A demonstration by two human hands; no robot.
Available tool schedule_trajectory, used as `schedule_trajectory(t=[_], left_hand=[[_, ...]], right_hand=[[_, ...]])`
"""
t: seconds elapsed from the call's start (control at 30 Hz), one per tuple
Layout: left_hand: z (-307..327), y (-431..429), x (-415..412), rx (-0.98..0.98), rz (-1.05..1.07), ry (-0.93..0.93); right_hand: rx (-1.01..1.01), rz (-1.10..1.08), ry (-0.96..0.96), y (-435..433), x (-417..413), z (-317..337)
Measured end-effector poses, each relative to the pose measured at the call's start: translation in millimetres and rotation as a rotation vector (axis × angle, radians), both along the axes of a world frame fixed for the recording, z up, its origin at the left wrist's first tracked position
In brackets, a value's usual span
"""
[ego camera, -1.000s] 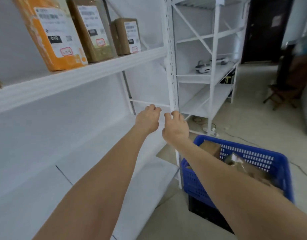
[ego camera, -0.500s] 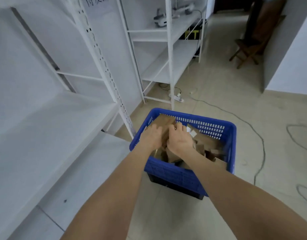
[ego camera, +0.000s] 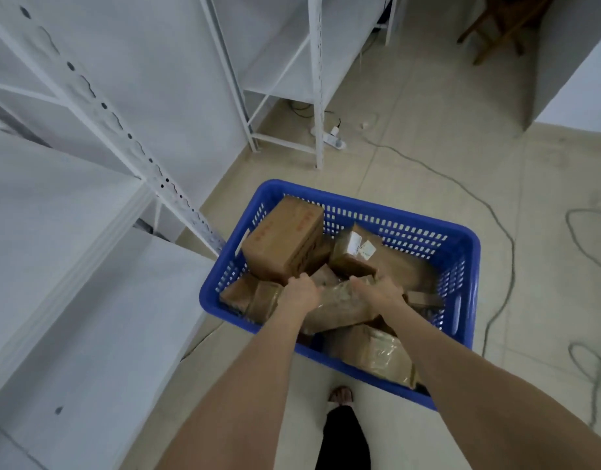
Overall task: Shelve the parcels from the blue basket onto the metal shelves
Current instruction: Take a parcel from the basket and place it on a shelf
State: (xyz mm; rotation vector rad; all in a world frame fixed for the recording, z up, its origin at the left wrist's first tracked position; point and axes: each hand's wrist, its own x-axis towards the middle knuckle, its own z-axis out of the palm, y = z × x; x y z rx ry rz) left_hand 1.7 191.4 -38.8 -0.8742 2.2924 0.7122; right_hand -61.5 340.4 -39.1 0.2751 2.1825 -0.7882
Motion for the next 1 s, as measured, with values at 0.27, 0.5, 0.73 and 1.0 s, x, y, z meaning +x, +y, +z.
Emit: schedule_trajectory(t=[0.27, 0.5, 0.73, 1.0], left_hand=[[-77.5, -21.8, -35.3, 0.118, 0.169, -0.222], [-74.3, -20.9, -35.1, 0.181, 0.413, -0.221], [14.5, -41.3, -36.5, 0.230, 0.696, 0.201], [157.4, -11.4, 26.5, 0.065, 0.789, 0.735]], right_hand=[[0.119, -0.189, -0.241, -28.2, -40.6, -75.6], [0.001, -0.331, -0.400, -12.7, -59.1, -150.1], [-0.413, -0.389, -0.272, -31.8, -72.7, 4.2], [-0.722, -0.409, -0.350, -19.4, -34.4, 133.7]])
